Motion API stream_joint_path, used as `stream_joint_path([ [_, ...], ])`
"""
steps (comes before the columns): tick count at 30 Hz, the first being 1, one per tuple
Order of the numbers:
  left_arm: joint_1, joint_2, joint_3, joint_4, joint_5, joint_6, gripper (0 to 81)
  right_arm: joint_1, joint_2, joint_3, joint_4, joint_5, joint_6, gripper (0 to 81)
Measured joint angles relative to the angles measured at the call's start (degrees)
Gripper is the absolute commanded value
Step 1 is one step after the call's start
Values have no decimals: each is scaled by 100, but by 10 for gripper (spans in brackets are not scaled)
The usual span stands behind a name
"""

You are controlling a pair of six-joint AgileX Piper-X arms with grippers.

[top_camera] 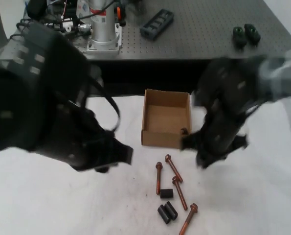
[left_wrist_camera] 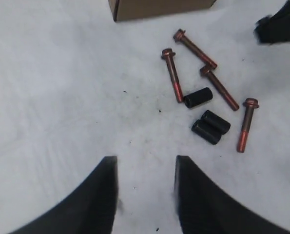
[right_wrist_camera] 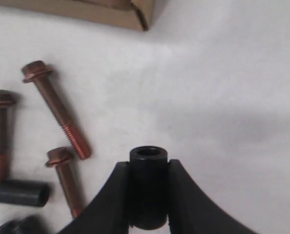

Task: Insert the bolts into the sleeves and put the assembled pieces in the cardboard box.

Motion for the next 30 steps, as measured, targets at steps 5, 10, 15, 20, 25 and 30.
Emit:
stream_joint_path([
  [5,0,1221,-273,-140,383,0,291,-4,-1273,455,210,-42,0,18],
  [10,-47,2352,-1171,-184,469,52,291,-4,-3039,1171,584,-53,132,18],
  [15,-120,3547,-2113,-215,469,27,291,-4,-4128,1636,805,-53,541,18],
  [20,-161,4344,-2734,-93,521,-240,291,-4,-4632,1948,1067,-53,731,18],
  [25,-292,5016,-3318,-86,578,-321,291,-4,-4678,2016,1245,-53,760,18],
  [30,-480,5336,-3507,-86,590,-373,291,-4,-4678,2016,1247,-53,760,18],
])
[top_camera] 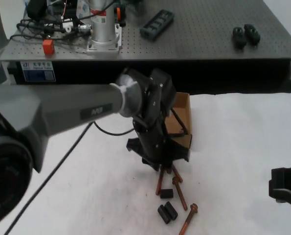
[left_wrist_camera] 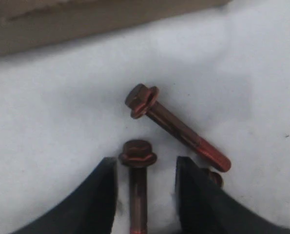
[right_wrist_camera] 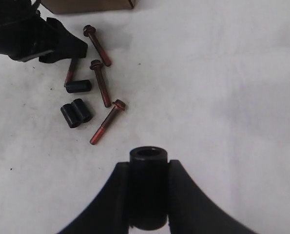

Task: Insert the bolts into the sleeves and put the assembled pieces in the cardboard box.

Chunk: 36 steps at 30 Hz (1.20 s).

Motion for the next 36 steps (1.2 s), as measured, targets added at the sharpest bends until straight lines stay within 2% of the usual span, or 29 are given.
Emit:
stream_joint_path([
  [9,-155,129,-30,297,-261,-13,274,0,0,0,14,-144,0,18],
  [12,-155,129,-30,302,-305,-13,181,0,0,0,14,-154,0,18],
  [15,-155,129,-30,343,-415,104,12,0,0,0,14,-153,0,18],
  [21,-155,129,-42,354,-401,317,3,0,0,0,14,-296,0,18],
  [28,-124,-55,-114,455,-385,356,6,0,0,0,-431,-1416,-89,18],
  [31,-10,-674,52,405,-370,356,6,0,0,0,-757,-2040,-234,18],
  [32,60,-1005,200,299,-305,342,6,12,0,0,-929,-2040,-244,18],
  [36,370,-2488,1158,-755,686,12,6,212,0,0,-1383,-3162,-304,18],
])
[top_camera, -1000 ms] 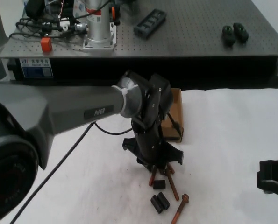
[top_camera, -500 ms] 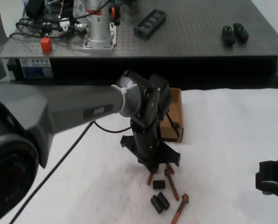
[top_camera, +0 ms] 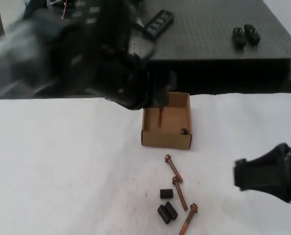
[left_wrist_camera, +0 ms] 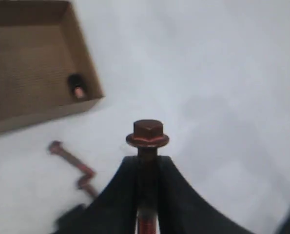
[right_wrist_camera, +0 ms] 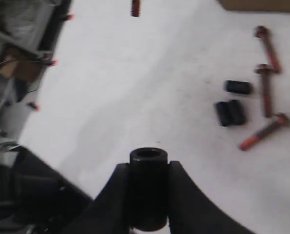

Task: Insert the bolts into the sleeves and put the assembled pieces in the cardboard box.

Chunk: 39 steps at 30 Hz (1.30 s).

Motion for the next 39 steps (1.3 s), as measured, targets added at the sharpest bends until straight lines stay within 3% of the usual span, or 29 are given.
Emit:
stream_joint_path([
  [3,94,-1303,1295,-1607,1217,-749,6,308,28,0,-289,-600,0,18],
  [6,33,-1813,1859,-2397,1791,-1109,6,838,186,0,-676,-948,11,18],
  [10,-98,-2367,2366,-3439,2153,-1591,6,1156,331,0,-1290,-998,213,18],
  [26,-140,-2835,2582,-3951,2579,-2164,6,1228,1069,0,-3016,-475,687,18],
  [39,-140,-2835,2582,-3960,2183,-2164,6,1228,1005,0,-3113,192,802,18],
])
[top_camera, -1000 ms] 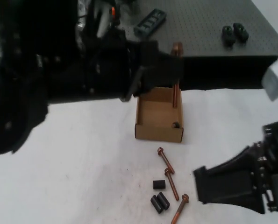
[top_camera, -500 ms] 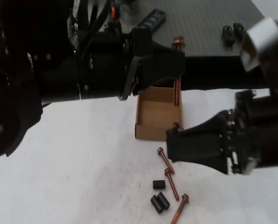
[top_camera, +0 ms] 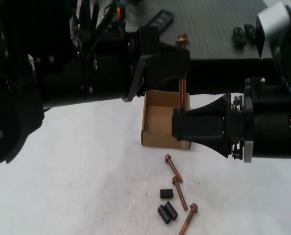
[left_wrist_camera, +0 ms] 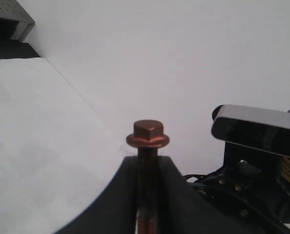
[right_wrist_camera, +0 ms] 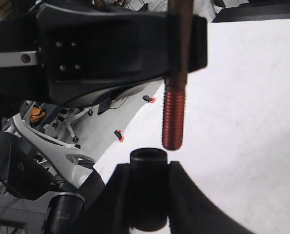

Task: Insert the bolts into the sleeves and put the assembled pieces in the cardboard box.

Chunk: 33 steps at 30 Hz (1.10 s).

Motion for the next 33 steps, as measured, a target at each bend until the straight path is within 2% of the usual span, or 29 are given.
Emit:
stream_joint_path([
  [14,0,0,0,0,-42,-15,6,0,0,0,-74,426,34,18],
  [23,0,0,0,0,209,-180,10,0,0,0,-443,656,147,18],
  [25,0,0,0,0,214,-208,91,0,0,0,-467,710,147,18],
  [29,0,0,0,0,214,-337,445,0,-27,0,-513,944,147,18],
  [30,0,0,0,0,214,-340,489,0,-27,0,-511,1148,147,18],
  [31,0,0,0,-11,198,-346,496,-42,-27,0,-511,1244,147,18],
  [33,0,0,0,-12,19,-349,468,-210,-27,0,-547,1484,25,18],
])
